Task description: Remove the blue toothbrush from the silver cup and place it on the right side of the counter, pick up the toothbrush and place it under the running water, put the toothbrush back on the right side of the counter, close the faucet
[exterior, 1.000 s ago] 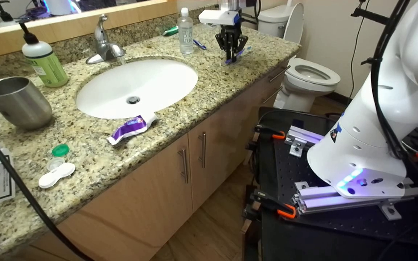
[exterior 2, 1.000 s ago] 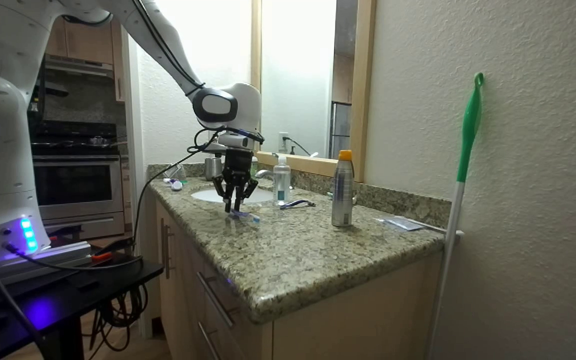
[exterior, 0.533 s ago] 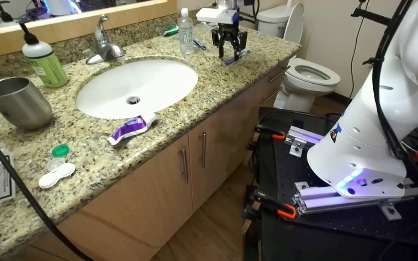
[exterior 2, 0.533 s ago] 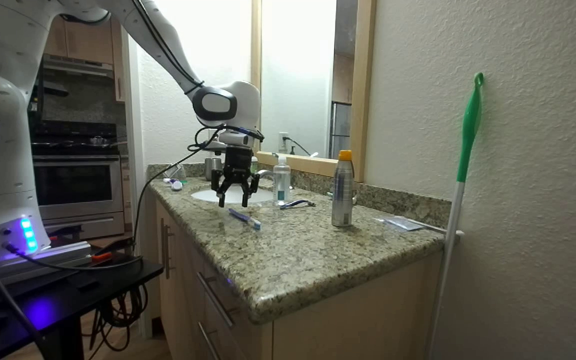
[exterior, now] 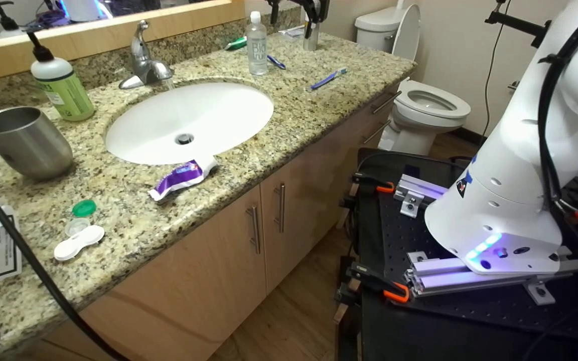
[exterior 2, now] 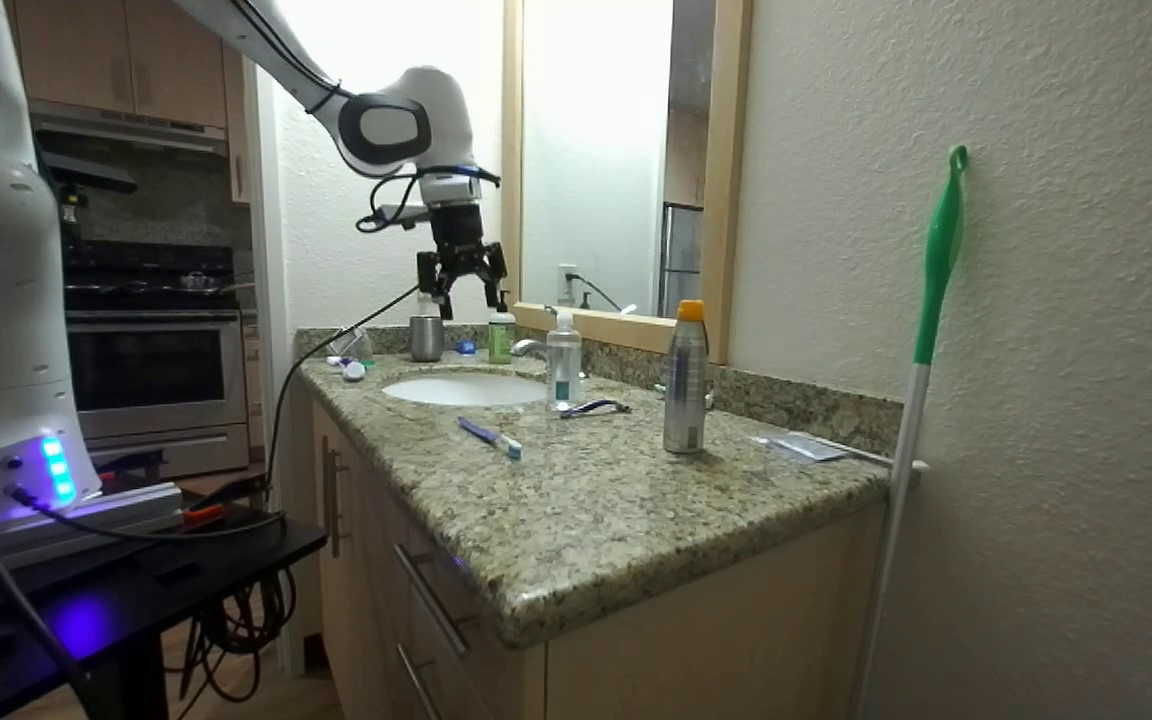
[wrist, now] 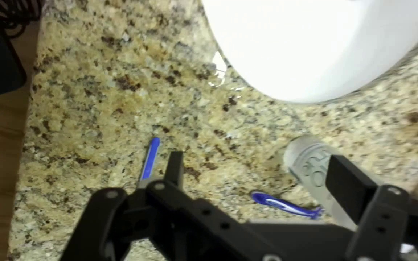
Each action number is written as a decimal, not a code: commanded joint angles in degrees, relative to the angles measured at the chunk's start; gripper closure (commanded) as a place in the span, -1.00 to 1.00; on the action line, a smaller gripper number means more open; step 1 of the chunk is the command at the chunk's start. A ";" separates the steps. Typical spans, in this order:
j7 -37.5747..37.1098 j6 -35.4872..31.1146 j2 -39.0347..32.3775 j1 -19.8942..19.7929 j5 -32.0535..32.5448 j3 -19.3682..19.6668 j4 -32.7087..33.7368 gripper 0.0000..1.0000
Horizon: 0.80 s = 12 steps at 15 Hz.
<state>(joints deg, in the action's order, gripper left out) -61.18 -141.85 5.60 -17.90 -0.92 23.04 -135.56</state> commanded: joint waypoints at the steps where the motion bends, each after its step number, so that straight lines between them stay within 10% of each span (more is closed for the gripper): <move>1: 4.09 2.71 12.80 0.78 -4.08 -4.44 -3.20 -1.00; 5: 2.60 2.99 12.44 -0.92 -3.89 -6.54 -1.68 -1.00; 9: 22.82 3.33 3.58 7.30 -12.50 0.25 4.10 -1.00; 12: 25.46 3.21 -5.31 4.62 -9.15 -5.13 12.64 -1.00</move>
<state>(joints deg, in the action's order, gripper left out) -37.57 -138.97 10.12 -12.00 -12.79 21.30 -132.31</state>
